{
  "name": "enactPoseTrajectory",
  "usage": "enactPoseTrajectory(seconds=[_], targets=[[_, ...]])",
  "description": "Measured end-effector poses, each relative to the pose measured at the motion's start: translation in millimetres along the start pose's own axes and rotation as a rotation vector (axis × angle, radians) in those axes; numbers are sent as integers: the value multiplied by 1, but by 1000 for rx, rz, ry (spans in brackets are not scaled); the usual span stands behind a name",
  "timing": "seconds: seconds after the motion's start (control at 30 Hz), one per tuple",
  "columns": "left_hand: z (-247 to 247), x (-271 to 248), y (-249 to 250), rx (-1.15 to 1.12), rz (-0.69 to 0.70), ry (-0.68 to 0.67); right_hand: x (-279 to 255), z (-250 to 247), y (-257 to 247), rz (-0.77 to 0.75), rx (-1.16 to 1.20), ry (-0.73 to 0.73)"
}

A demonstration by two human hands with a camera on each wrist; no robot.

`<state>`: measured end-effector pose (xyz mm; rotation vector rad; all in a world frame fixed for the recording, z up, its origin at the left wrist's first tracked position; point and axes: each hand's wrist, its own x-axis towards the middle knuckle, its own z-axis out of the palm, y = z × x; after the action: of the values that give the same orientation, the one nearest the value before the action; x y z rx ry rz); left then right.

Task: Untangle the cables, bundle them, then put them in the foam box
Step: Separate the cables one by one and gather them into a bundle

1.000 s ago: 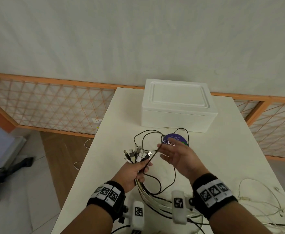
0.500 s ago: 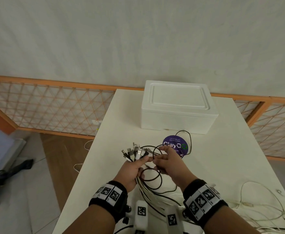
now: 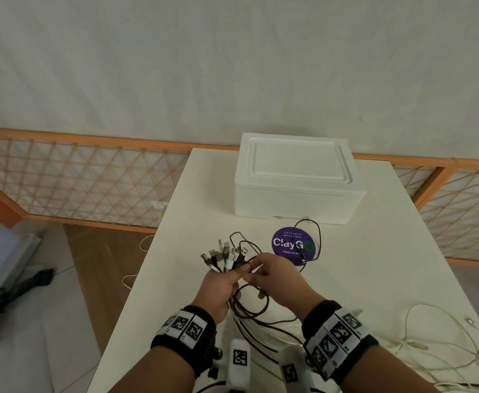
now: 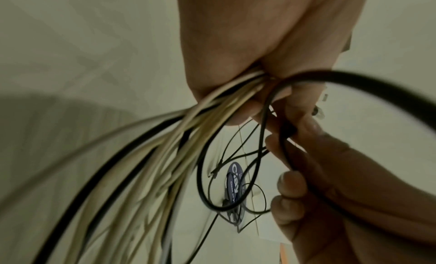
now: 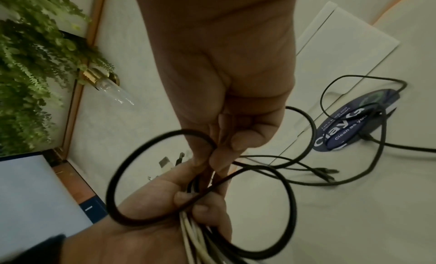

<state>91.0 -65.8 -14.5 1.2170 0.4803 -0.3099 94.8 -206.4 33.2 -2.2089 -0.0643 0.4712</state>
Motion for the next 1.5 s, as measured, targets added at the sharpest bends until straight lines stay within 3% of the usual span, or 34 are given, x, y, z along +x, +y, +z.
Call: enactPoseTrajectory(seconds=[0.2, 0.4, 0.47, 0.53, 0.6, 0.77, 0.8, 1.0, 1.13, 1.2, 1.27, 1.37, 1.5], targets=[[-6, -5, -4, -30, -87, -33, 9, -14, -6, -36, -322, -145], [-3, -11, 2, -1, -50, -56, 9, -22, -3, -68, -203, -170], [-3, -12, 4, -21, -44, -50, 14, -30, 2, -23, -141, 3], [-6, -13, 6, -59, -67, -44, 20, -45, 8, 75, -70, 295], [-9, -13, 6, -97, -95, -36, 18, -57, 13, 85, -132, 371], [-3, -15, 7, -126, -106, -31, 8, -19, 4, -337, -463, -9], [-2, -16, 9, -160, -104, -44, 11, -10, 8, -334, -478, -8], [-16, -23, 19, -446, -23, -212, 19, -23, 76, 16, -366, 176], [-20, -23, 17, -476, -12, -223, 12, -27, 77, -11, -277, 185], [-18, -21, 15, -473, -28, -209, 4, -28, 58, -77, -120, 135], [-15, -20, 14, -474, -34, -213, -4, -26, 36, -179, 66, -23], [-13, -22, 18, -490, -7, -282, -8, -18, 22, -271, -68, -186], [-11, -27, 25, -454, 44, -364, -6, -11, 24, -214, -169, -283]])
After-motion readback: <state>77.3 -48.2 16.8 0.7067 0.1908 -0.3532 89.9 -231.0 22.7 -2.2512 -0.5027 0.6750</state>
